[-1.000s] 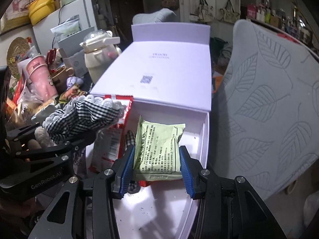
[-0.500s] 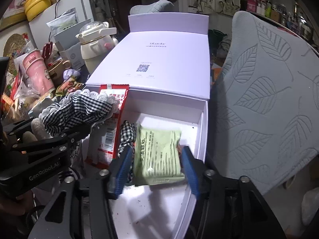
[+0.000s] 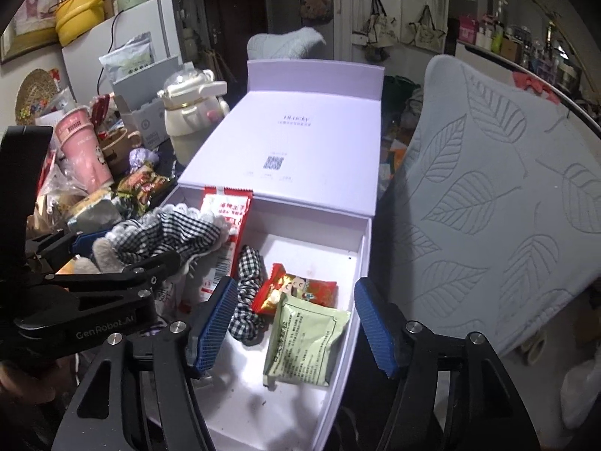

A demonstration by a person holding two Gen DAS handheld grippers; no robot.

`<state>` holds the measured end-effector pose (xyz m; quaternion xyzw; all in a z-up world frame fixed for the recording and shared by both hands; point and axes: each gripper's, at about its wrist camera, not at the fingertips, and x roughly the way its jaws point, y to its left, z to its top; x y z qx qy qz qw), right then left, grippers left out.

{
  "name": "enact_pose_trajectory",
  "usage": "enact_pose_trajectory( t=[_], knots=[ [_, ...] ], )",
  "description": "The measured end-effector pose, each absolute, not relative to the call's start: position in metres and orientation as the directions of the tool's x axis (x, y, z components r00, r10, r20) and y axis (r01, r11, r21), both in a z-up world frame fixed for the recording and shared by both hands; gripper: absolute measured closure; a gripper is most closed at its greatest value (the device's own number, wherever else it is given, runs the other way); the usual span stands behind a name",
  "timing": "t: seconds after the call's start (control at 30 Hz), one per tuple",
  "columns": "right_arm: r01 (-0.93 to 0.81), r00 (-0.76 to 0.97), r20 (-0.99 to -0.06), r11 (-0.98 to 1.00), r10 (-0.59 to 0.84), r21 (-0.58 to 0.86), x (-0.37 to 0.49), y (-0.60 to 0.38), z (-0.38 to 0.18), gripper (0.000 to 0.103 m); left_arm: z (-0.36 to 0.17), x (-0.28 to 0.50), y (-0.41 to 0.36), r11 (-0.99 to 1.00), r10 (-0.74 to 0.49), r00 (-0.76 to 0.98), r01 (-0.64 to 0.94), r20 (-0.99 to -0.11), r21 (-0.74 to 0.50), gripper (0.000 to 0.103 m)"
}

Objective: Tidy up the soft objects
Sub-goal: 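Lower the scrunchie and green packet into the lavender box and open both grippers, then withdraw both tools from the box toward the two clear bags on the table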

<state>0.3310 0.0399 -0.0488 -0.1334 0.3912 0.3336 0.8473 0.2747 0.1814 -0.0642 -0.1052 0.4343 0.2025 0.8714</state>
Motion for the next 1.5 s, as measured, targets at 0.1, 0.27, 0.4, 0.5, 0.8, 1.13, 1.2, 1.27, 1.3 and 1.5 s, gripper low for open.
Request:
enact_pose_trajectory(
  t=[0.1, 0.27, 0.4, 0.5, 0.8, 1.13, 1.2, 1.27, 1.3, 1.5],
  knots=[
    [-0.666, 0.488, -0.739, 0.746, 0.465, 0.029, 0.326, 0.035, -0.038, 0.038, -0.052, 0.27, 0.178, 0.896, 0.27, 0.554, -0.444, -0.788, -0.005, 0.026],
    [-0.657, 0.521, -0.709, 0.753, 0.476, 0.022, 0.314, 0.025, -0.015, 0.038, -0.025, 0.258, 0.165, 0.905, 0.279, 0.595, -0.426, -0.753, -0.001, 0.026],
    [-0.656, 0.553, -0.674, 0.755, 0.489, 0.009, 0.301, 0.016, 0.008, 0.038, -0.001, 0.245, 0.154, 0.908, 0.29, 0.63, -0.418, -0.72, 0.0, 0.026],
    [-0.655, 0.583, -0.64, 0.755, 0.501, -0.005, 0.288, 0.008, 0.026, 0.033, 0.019, 0.234, 0.144, 0.91, 0.31, 0.658, -0.414, -0.686, 0.015, 0.026],
    [-0.64, 0.653, -0.545, 0.768, 0.525, -0.026, 0.248, -0.024, 0.066, 0.025, 0.061, 0.196, 0.117, 0.917, 0.332, 0.718, -0.399, -0.611, 0.03, 0.026],
    [-0.635, 0.69, -0.473, 0.772, 0.548, -0.033, 0.197, -0.059, 0.087, 0.013, 0.087, 0.144, 0.082, 0.916, 0.368, 0.76, -0.394, -0.536, 0.071, 0.023],
    [-0.629, 0.699, -0.459, 0.777, 0.549, -0.029, 0.186, -0.067, 0.089, 0.012, 0.09, 0.132, 0.075, 0.921, 0.362, 0.774, -0.384, -0.52, 0.07, 0.023],
    [-0.633, 0.698, -0.45, 0.774, 0.557, -0.024, 0.176, -0.074, 0.09, 0.012, 0.092, 0.123, 0.068, 0.923, 0.357, 0.784, -0.378, -0.508, 0.066, 0.023],
    [-0.634, 0.699, -0.445, 0.773, 0.56, -0.023, 0.171, -0.077, 0.09, 0.012, 0.093, 0.118, 0.065, 0.924, 0.356, 0.788, -0.377, -0.502, 0.065, 0.023],
    [-0.623, 0.71, -0.427, 0.782, 0.56, -0.012, 0.146, -0.097, 0.087, 0.011, 0.093, 0.093, 0.046, 0.933, 0.339, 0.806, -0.355, -0.486, 0.061, 0.015]
  ],
)
